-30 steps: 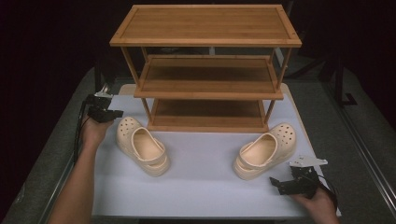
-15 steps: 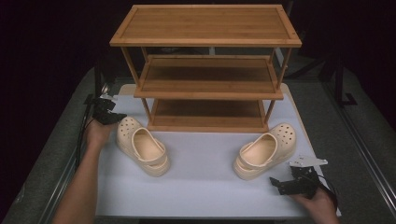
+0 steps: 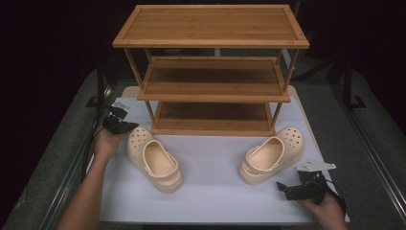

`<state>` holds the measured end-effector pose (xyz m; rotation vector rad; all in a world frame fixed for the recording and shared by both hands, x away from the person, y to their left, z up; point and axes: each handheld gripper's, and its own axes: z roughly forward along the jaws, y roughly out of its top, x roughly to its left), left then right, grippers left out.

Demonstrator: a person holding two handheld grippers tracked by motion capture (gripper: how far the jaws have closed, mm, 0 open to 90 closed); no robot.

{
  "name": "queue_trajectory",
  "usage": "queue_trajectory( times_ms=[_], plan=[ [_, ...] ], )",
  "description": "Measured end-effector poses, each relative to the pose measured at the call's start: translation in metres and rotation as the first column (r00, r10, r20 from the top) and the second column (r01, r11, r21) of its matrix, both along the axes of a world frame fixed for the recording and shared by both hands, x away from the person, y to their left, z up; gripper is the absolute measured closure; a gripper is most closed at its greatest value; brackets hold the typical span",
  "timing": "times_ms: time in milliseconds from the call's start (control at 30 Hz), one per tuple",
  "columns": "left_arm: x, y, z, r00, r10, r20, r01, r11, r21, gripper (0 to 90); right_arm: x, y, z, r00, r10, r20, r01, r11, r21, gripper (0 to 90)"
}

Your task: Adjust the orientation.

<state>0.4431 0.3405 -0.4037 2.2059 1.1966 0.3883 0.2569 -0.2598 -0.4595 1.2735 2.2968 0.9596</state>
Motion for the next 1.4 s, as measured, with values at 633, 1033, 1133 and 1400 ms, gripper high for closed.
queue_trajectory(
  times_ms=[633, 1033, 1133, 1400],
  plan=[
    [-0.042, -0.037, -0.002, 0.9981, -0.061, 0.013, 0.061, 0.9981, -0.01, 90.0, 0.0, 0.0, 0.0, 1.0, 0.0, 0.001, 0.0, 1.0, -0.001, 3.0],
    [-0.055, -0.017, 0.011, 0.9988, -0.022, 0.043, 0.023, 0.9993, -0.03, 90.0, 0.0, 0.0, 0.0, 1.0, 0.0, 0.001, 0.0, 1.0, 0.0, 3.0],
    [-0.076, -0.006, 0.017, 0.9978, -0.01, 0.066, 0.013, 0.9993, -0.034, 90.0, 0.0, 0.0, 0.0, 1.0, 0.0, 0.001, 0.0, 1.0, -0.001, 3.0],
    [-0.132, 0.01, 0.006, 0.9972, 0.007, 0.075, -0.003, 0.9985, -0.056, 90.0, 0.0, 0.0, 0.0, 1.0, 0.0, 0.001, 0.0, 1.0, -0.001, 3.0]
  ],
)
